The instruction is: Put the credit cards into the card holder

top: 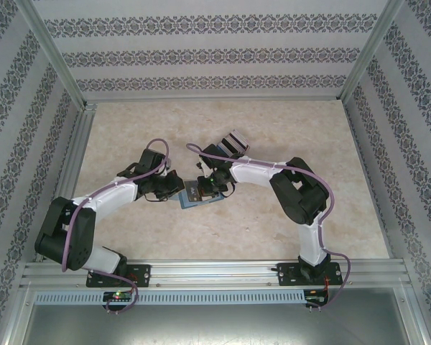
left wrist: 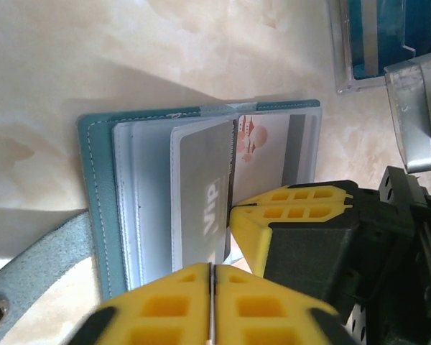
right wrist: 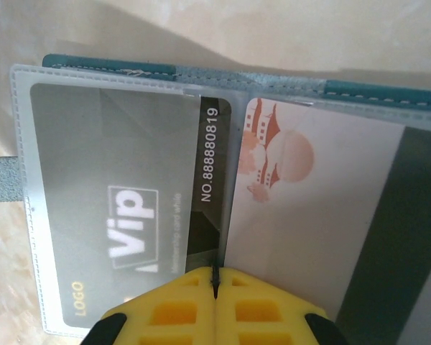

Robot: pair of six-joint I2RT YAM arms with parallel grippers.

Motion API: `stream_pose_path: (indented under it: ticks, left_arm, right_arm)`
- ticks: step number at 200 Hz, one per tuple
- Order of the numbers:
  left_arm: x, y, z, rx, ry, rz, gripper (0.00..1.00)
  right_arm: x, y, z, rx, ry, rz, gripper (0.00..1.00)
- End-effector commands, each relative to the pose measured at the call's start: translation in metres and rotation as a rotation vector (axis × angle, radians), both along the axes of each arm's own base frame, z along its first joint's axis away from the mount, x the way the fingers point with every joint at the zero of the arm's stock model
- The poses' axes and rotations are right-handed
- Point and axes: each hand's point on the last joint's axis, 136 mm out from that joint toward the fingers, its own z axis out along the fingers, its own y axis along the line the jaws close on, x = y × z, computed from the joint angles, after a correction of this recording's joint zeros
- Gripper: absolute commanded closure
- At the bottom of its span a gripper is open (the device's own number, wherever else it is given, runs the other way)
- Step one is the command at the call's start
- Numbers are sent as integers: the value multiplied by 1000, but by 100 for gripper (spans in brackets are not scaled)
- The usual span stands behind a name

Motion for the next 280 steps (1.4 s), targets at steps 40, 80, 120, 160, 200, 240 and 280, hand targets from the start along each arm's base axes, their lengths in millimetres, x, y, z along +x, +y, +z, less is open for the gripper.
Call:
stream_pose_path:
  ticks: [40, 80, 120, 160, 200, 240, 280]
  left_arm:
    - [6, 2, -6, -36, 26, 49, 67]
    - [7, 1, -18, -26, 47, 45, 67]
    - [9, 1, -26, -20, 58, 44, 67]
    - [15, -6, -29, -53, 59, 39, 67]
    - [21, -12, -29, -77, 57, 38, 67]
    - [27, -20, -19, -110, 34, 25, 78]
    - [25, -18, -19, -85, 31, 13, 97]
  right_arm:
    - [-17, -35, -50, -177, 70, -19, 94]
    - [-16, -34, -48, -168, 69, -21, 94]
    - [-16, -35, -49, -168, 71, -20, 94]
    - [-18, -36, -51, -168, 77, -23, 94]
    - [-18, -36, -51, -161, 75, -29, 94]
    - [-17, -30, -47, -137, 79, -24, 94]
    - [-14, -23, -30, -80, 62, -30, 91]
